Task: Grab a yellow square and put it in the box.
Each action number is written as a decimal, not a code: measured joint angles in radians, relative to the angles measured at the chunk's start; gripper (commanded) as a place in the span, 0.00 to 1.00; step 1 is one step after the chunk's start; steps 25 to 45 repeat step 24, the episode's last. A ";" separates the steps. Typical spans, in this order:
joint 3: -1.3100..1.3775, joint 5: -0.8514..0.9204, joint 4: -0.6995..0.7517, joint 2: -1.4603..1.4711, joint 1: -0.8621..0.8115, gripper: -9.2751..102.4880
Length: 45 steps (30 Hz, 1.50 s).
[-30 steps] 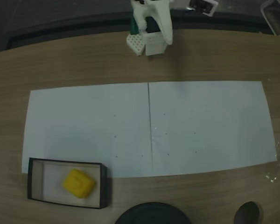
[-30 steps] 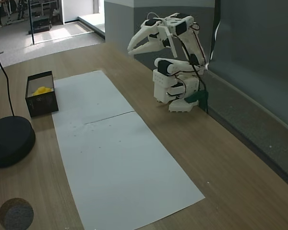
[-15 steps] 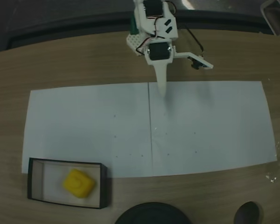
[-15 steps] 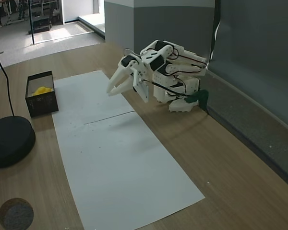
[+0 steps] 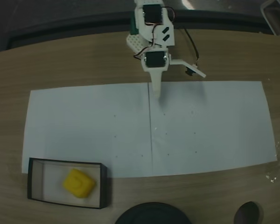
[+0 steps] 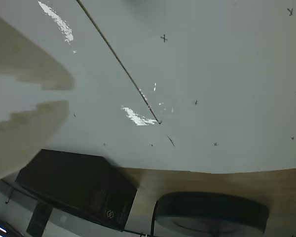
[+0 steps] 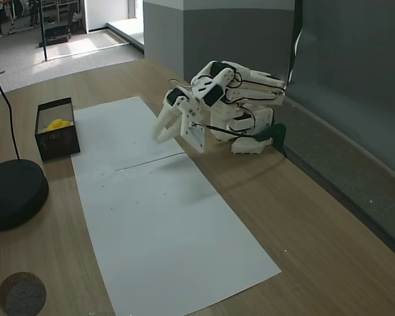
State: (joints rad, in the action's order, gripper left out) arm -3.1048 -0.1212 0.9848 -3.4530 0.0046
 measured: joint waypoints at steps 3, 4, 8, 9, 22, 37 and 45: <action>0.015 0.000 0.127 0.000 -0.003 0.08; 0.026 0.000 0.176 0.000 -0.003 0.08; 0.048 0.000 0.285 0.000 0.000 0.08; 0.049 0.000 0.288 0.000 0.000 0.08; 0.049 0.000 0.288 0.000 0.000 0.08; 0.049 0.000 0.288 0.000 0.000 0.08; 0.049 0.000 0.288 0.000 0.000 0.08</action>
